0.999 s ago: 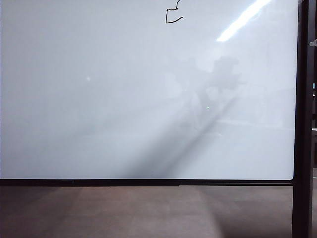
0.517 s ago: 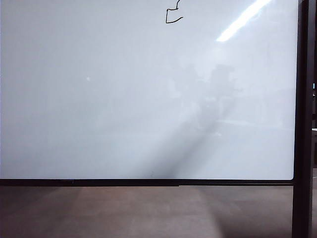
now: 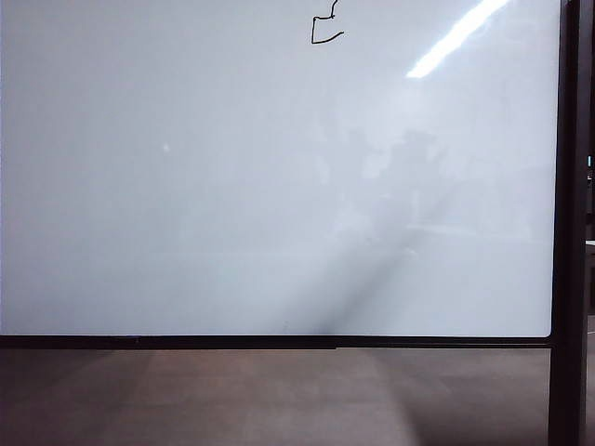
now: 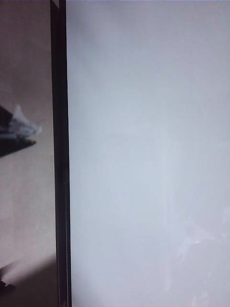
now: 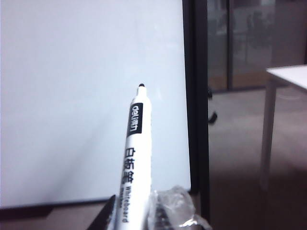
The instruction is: Reach to the right to find the marker pen, pick it up, and write the number 2 on the whiteboard.
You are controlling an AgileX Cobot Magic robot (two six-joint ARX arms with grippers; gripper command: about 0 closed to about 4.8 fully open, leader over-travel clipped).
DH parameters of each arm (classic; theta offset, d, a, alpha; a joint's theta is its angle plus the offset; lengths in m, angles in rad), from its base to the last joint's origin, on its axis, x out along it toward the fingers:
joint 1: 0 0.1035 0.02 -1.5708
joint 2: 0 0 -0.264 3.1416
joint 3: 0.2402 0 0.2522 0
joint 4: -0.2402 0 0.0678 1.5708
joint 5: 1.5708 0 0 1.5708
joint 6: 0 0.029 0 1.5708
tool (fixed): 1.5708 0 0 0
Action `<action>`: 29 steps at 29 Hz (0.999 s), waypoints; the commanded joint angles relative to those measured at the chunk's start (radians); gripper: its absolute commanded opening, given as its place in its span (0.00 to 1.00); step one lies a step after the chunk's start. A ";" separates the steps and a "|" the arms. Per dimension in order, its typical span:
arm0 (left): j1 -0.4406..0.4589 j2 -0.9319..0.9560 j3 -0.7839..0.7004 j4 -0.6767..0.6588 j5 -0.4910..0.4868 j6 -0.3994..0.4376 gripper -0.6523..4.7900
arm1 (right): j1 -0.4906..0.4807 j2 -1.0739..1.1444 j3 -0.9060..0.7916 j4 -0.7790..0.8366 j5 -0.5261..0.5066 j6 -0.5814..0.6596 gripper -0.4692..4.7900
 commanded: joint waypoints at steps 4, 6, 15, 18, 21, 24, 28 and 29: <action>0.000 0.000 0.001 0.018 0.004 0.001 0.13 | 0.087 -0.001 -0.033 -0.008 0.084 0.000 0.17; 0.000 0.000 0.001 0.018 0.004 0.001 0.13 | 0.106 -0.001 -0.033 -0.019 0.106 -0.005 0.17; 0.000 0.000 0.001 0.018 0.004 0.001 0.13 | 0.053 -0.001 -0.033 -0.021 0.064 -0.007 0.17; 0.000 0.000 0.001 0.018 0.004 0.001 0.13 | 0.041 -0.001 -0.033 -0.022 0.066 -0.007 0.17; 0.000 0.000 0.001 0.018 0.004 0.001 0.13 | 0.041 -0.001 -0.033 -0.024 0.072 -0.007 0.17; 0.000 0.000 0.001 0.018 0.004 0.001 0.13 | 0.041 -0.001 -0.033 -0.024 0.069 -0.006 0.17; 0.000 0.000 0.001 0.018 0.004 0.001 0.13 | 0.041 -0.001 -0.033 -0.024 0.071 -0.006 0.17; 0.000 0.000 0.001 0.018 0.004 0.001 0.13 | 0.041 -0.001 -0.033 -0.024 0.071 -0.006 0.17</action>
